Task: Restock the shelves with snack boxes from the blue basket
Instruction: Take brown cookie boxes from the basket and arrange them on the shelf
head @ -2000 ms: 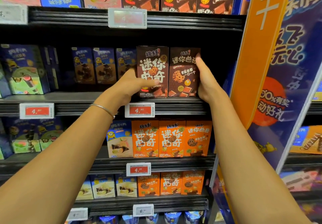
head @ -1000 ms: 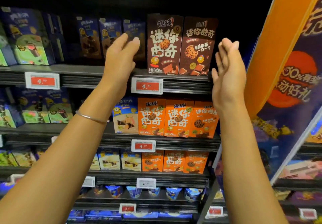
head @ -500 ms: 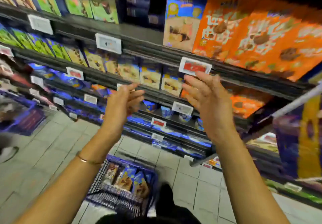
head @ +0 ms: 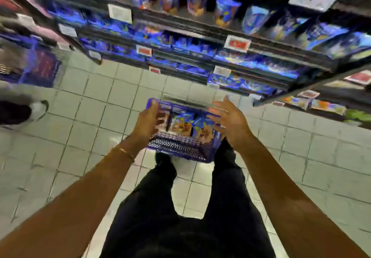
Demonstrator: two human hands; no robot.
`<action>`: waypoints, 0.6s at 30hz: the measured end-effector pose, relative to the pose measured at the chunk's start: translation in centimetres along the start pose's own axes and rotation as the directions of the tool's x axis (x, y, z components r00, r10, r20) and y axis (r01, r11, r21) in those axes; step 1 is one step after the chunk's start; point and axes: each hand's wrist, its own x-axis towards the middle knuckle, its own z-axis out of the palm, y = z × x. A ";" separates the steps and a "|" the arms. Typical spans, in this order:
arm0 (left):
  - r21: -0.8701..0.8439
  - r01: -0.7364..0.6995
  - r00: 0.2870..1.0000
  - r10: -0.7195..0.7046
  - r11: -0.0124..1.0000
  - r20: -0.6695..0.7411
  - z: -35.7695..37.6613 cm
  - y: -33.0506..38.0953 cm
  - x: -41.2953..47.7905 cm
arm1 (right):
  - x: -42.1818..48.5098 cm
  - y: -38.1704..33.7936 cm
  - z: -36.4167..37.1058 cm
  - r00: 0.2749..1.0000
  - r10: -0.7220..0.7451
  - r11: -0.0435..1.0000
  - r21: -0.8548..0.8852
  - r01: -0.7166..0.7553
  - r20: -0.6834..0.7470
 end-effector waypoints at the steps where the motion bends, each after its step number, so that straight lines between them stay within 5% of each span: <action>1: 0.027 0.011 1.000 -0.010 1.000 -0.014 -1.0 -0.8 0.9 | 0.8 1.9 0.8 0.999 0.030 1.000 0.004 -0.030 -0.027; 7: -0.054 0.181 0.984 -0.180 0.982 0.018 -4.3 -8.3 7.9 | 8.3 14.1 4.2 0.976 0.199 0.980 -0.013 -0.201 -0.094; 11: -0.185 0.317 0.948 -0.310 0.930 0.069 -4.3 -14.9 16.3 | 17.4 22.4 6.2 0.936 0.353 0.925 0.154 -0.347 -0.009; 18: -0.150 0.326 0.939 -0.338 0.933 -0.060 -3.3 -27.7 35.2 | 37.4 35.9 9.1 0.929 0.357 0.927 0.156 -0.340 -0.098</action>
